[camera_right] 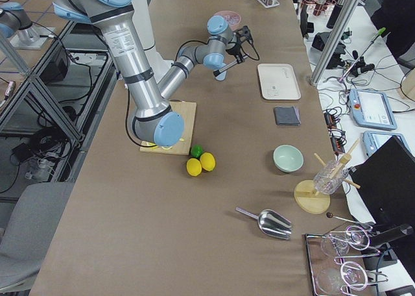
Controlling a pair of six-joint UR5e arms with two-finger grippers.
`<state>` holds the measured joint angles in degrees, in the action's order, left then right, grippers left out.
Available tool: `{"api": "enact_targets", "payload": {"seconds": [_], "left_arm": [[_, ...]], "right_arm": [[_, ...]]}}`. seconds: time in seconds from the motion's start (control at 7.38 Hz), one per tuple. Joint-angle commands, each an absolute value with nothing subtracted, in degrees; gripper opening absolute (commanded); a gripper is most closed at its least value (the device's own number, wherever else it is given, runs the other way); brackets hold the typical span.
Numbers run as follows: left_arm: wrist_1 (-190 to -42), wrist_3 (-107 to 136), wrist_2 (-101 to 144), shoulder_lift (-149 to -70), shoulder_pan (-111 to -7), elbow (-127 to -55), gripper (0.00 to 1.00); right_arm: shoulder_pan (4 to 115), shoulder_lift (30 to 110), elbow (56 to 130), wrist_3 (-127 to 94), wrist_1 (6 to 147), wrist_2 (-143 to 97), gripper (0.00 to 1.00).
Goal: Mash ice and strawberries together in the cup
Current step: 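Carry the muddler with the right gripper and lower it into the blue cup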
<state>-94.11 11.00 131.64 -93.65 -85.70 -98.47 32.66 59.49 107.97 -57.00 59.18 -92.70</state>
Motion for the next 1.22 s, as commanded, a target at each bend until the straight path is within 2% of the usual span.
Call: {"api": "enact_targets", "payload": {"seconds": [0.0,0.14,0.54,0.81,1.08], "left_arm": [[-94.04,10.99,131.75,-93.60,-85.69,-98.26,0.97],[-94.04,10.99,131.75,-93.60,-85.69,-98.61,0.97],[-94.04,10.90,131.75,-93.43,-85.69,-98.79,0.97],[-94.04,10.99,131.75,-93.43,-85.69,-98.88,0.97],[-94.04,10.99,131.66,-93.52,-85.61,-98.88,0.97]], "right_arm": [[27.96,55.91,108.11,-52.77,58.18,-83.61,0.00],[26.47,55.55,107.84,-49.60,55.75,-79.76,0.00],[23.65,56.25,95.05,-41.68,29.95,-70.86,0.00],[22.51,57.65,93.17,-38.51,23.49,-70.49,0.00],[22.24,57.92,93.25,-38.41,23.20,-70.49,0.00]]}}
